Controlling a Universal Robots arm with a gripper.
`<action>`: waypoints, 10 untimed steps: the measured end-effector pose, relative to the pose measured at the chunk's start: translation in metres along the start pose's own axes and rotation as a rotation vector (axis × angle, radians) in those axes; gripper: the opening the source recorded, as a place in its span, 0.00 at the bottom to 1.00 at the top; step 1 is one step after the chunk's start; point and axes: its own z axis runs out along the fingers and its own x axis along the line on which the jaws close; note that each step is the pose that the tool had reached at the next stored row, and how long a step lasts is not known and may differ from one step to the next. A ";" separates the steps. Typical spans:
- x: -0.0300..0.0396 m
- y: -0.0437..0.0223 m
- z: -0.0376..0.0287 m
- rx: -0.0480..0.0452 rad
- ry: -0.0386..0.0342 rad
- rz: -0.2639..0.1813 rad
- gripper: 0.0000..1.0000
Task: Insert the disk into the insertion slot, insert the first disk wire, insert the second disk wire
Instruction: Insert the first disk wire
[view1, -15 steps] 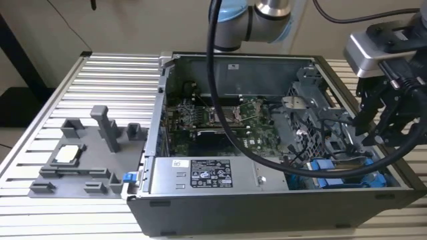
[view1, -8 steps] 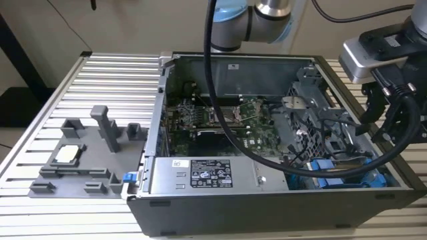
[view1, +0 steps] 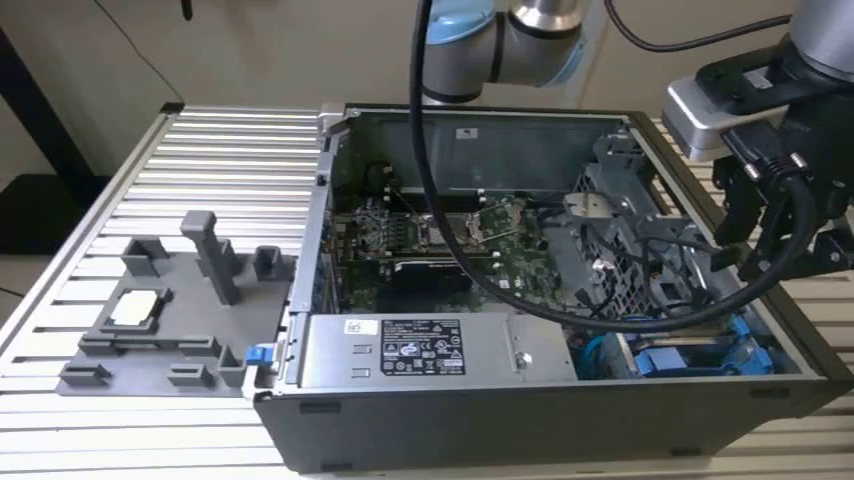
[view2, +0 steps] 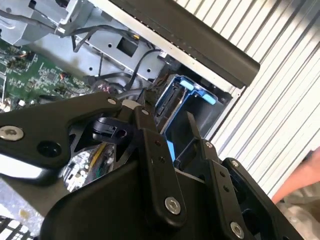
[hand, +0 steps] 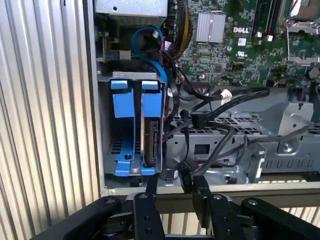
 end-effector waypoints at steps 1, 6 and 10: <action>-0.0007 0.0005 0.0008 -0.0007 -0.0010 -0.008 0.42; -0.0018 0.0020 0.0034 -0.0038 -0.0094 -0.040 0.42; -0.0027 0.0029 0.0054 -0.0036 -0.0132 -0.052 0.42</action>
